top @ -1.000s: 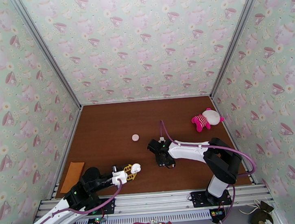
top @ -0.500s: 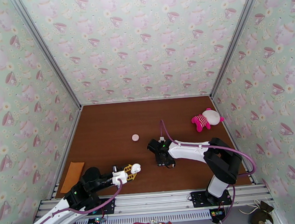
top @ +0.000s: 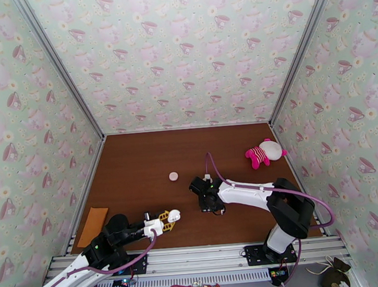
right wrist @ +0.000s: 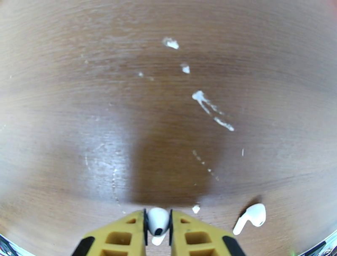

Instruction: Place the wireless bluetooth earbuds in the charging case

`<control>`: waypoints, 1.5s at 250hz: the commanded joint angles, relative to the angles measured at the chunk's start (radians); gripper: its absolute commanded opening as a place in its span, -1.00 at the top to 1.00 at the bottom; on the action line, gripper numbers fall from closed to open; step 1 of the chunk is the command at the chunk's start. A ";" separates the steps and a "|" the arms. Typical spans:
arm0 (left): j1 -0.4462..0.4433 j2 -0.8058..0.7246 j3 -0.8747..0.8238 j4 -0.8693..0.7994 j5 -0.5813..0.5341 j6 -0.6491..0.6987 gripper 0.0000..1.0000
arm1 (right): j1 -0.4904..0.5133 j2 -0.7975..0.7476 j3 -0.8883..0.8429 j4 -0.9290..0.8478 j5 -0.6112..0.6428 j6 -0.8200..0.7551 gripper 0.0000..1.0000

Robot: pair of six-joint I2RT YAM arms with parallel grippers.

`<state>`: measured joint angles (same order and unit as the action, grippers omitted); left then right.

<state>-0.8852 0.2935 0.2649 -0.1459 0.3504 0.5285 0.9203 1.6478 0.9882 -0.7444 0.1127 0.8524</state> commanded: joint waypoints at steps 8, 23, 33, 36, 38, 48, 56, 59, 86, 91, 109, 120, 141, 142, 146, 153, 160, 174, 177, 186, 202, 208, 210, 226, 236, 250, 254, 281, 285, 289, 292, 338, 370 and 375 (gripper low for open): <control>-0.006 -0.004 -0.015 -0.001 -0.005 0.014 1.00 | -0.006 -0.032 -0.005 0.011 -0.022 0.008 0.59; -0.004 -0.003 -0.014 -0.001 -0.006 0.014 1.00 | -0.006 -0.035 -0.008 0.014 -0.027 0.007 0.60; -0.006 -0.003 -0.014 -0.003 -0.004 0.014 1.00 | -0.006 -0.039 -0.010 0.014 -0.027 0.006 0.60; -0.004 -0.004 -0.015 -0.003 -0.004 0.014 1.00 | -0.005 -0.040 -0.010 0.014 -0.027 0.004 0.60; -0.005 -0.003 -0.015 -0.003 -0.005 0.014 1.00 | -0.005 -0.040 -0.010 0.014 -0.027 0.004 0.60; -0.004 -0.002 -0.014 -0.003 -0.005 0.014 1.00 | -0.006 -0.045 -0.011 0.013 -0.026 0.000 0.61; -0.007 -0.004 -0.014 -0.003 -0.004 0.014 1.00 | -0.005 -0.050 -0.011 0.013 -0.027 -0.005 0.61; -0.005 -0.004 -0.014 -0.003 -0.003 0.014 1.00 | -0.006 -0.052 -0.011 0.014 -0.028 -0.007 0.61; -0.006 -0.002 -0.015 -0.003 -0.003 0.012 1.00 | -0.005 -0.078 -0.020 0.019 -0.028 -0.015 0.62; -0.005 -0.001 -0.015 -0.003 -0.002 0.011 1.00 | -0.005 -0.082 -0.021 0.022 -0.028 -0.017 0.62; -0.006 -0.002 -0.015 -0.003 -0.002 0.011 1.00 | -0.003 -0.092 -0.030 0.036 -0.036 -0.022 0.62; -0.006 -0.001 -0.014 -0.004 -0.001 0.010 1.00 | -0.003 -0.092 -0.032 0.037 -0.038 -0.023 0.62; -0.007 0.001 -0.015 -0.003 -0.002 0.011 1.00 | -0.003 -0.083 -0.039 0.040 -0.043 -0.017 0.62; -0.007 0.001 -0.015 -0.003 -0.001 0.010 1.00 | -0.002 -0.081 -0.039 0.040 -0.043 -0.017 0.62; -0.008 0.001 -0.015 -0.003 -0.002 0.009 1.00 | -0.003 -0.077 -0.039 0.040 -0.046 -0.016 0.63; -0.007 0.001 -0.015 -0.003 -0.002 0.010 1.00 | -0.003 -0.072 -0.041 0.041 -0.050 -0.013 0.63; -0.007 0.001 -0.014 -0.003 -0.002 0.010 1.00 | 0.000 -0.065 -0.043 0.044 -0.052 -0.009 0.63; -0.008 0.001 -0.014 -0.003 -0.001 0.009 1.00 | 0.003 -0.049 -0.046 0.048 -0.056 -0.003 0.66; -0.007 0.001 -0.014 -0.003 -0.002 0.010 1.00 | 0.005 -0.046 -0.046 0.048 -0.055 0.000 0.66; -0.007 0.001 -0.014 -0.003 -0.002 0.009 1.00 | 0.010 -0.035 -0.047 0.048 -0.052 0.003 0.66; -0.008 0.001 -0.015 -0.004 -0.003 0.009 1.00 | 0.017 -0.020 -0.046 0.048 -0.050 0.011 0.66; -0.008 0.001 -0.015 -0.004 -0.001 0.009 1.00 | 0.018 -0.015 -0.046 0.048 -0.050 0.014 0.66; -0.008 0.001 -0.015 -0.004 0.000 0.010 1.00 | 0.018 -0.013 -0.045 0.049 -0.050 0.014 0.66; -0.010 0.001 -0.015 -0.004 -0.002 0.009 1.00 | 0.024 0.001 -0.041 0.050 -0.050 0.019 0.65; -0.009 0.001 -0.015 -0.005 -0.002 0.010 1.00 | 0.026 0.009 -0.039 0.050 -0.050 0.021 0.66; -0.010 0.002 -0.015 -0.005 -0.001 0.010 1.00 | 0.028 0.017 -0.038 0.052 -0.048 0.025 0.65; -0.010 0.001 -0.015 -0.004 -0.002 0.009 1.00 | 0.029 0.018 -0.039 0.052 -0.048 0.024 0.65; -0.009 0.001 -0.014 -0.006 -0.001 0.010 1.00 | 0.028 0.031 -0.037 0.055 -0.051 0.028 0.62; -0.008 0.001 -0.014 -0.006 0.000 0.010 1.00 | 0.028 0.033 -0.037 0.055 -0.051 0.028 0.62; -0.009 0.001 -0.014 -0.006 -0.001 0.008 1.00 | 0.028 0.035 -0.039 0.056 -0.052 0.031 0.61; -0.009 0.001 -0.015 -0.006 0.000 0.010 1.00 | 0.028 0.036 -0.039 0.057 -0.051 0.031 0.60; -0.010 0.001 -0.015 -0.006 0.000 0.010 1.00 | 0.030 0.046 -0.033 0.045 -0.051 0.038 0.46; -0.010 0.002 -0.015 -0.007 0.000 0.010 1.00 | 0.028 0.050 -0.011 0.007 -0.049 0.048 0.34; -0.011 0.002 -0.014 -0.007 -0.001 0.010 1.00 | 0.030 0.051 -0.005 -0.002 -0.046 0.052 0.27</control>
<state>-0.8902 0.2935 0.2649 -0.1463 0.3508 0.5285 0.9432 1.6764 0.9550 -0.7013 0.0650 0.8818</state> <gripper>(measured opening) 0.196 0.309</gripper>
